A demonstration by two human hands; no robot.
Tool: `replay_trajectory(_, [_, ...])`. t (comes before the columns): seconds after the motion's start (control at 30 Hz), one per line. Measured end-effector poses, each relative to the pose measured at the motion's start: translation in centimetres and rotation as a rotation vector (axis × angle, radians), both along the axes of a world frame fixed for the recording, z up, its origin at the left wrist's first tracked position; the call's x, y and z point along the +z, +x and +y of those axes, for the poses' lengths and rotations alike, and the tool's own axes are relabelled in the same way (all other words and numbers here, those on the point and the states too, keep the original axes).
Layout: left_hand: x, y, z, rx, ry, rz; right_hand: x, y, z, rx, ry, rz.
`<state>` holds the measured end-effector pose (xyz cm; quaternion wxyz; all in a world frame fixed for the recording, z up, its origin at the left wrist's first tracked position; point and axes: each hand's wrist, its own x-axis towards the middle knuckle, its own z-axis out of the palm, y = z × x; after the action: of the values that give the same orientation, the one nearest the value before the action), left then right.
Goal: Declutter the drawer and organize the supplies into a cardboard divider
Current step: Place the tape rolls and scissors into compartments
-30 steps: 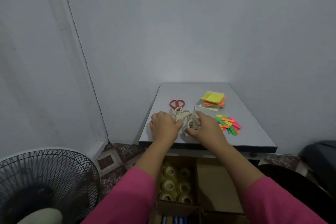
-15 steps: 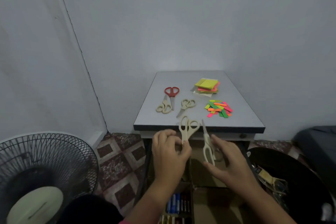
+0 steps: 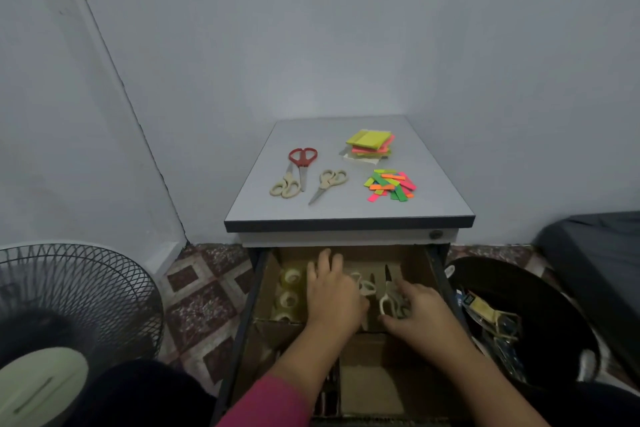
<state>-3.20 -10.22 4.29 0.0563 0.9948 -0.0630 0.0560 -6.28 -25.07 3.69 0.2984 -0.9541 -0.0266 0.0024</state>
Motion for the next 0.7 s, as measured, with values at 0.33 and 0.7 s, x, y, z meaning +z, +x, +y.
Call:
replay_trajectory(0.33, [-0.1,1.1,-0.9,-0.004,0.316,0.243,-0.3,0.8,0.4,-0.068,-0.043,0.229])
replay_trajectory(0.7, [-2.6,1.4,1.1,0.075,-0.624,-0.097,-0.3,4.3,1.6,-0.062,-0.151,0.506])
